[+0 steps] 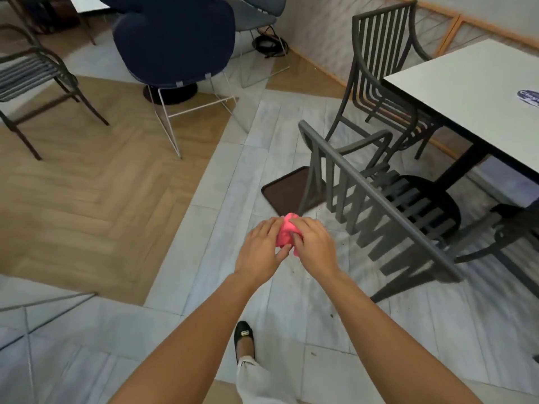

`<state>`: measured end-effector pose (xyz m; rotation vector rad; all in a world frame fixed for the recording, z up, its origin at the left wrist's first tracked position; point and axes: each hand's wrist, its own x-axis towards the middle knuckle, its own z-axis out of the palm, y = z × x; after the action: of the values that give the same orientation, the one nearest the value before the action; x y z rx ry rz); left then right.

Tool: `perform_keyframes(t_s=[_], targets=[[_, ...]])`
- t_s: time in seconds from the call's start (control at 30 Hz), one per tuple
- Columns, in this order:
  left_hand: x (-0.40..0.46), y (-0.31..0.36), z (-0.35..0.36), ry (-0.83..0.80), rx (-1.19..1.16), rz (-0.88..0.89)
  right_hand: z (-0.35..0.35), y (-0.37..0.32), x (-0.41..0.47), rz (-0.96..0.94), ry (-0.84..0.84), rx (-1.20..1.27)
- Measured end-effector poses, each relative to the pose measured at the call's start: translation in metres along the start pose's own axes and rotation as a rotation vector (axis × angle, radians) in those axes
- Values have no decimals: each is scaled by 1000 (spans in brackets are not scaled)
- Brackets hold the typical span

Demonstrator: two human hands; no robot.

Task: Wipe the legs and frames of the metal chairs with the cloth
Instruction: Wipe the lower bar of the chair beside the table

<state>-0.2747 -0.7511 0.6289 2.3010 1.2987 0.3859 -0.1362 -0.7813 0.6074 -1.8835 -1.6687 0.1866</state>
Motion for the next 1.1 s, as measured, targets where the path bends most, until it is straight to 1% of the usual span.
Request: perform_keyframes(t_s=[0.23, 0.4, 0.6, 0.73, 0.83, 0.97, 1.1], targets=[[100, -73, -49, -70, 17, 17, 58, -26, 103, 84, 44, 10], [177, -121, -88, -81, 37, 68, 81, -55, 185, 98, 111, 19], [257, -168, -111, -122, 18, 162, 117, -67, 263, 147, 168, -14], [317, -202, -121, -206, 37, 261, 143, -66, 307, 235, 222, -104], [363, -221, -131, -286, 43, 334, 158, -69, 336, 350, 291, -170], [404, -231, -136, -374, 44, 427, 167, -77, 363, 474, 361, -195], [441, -235, -124, -406, -21, 464, 175, -70, 387, 576, 424, -202]])
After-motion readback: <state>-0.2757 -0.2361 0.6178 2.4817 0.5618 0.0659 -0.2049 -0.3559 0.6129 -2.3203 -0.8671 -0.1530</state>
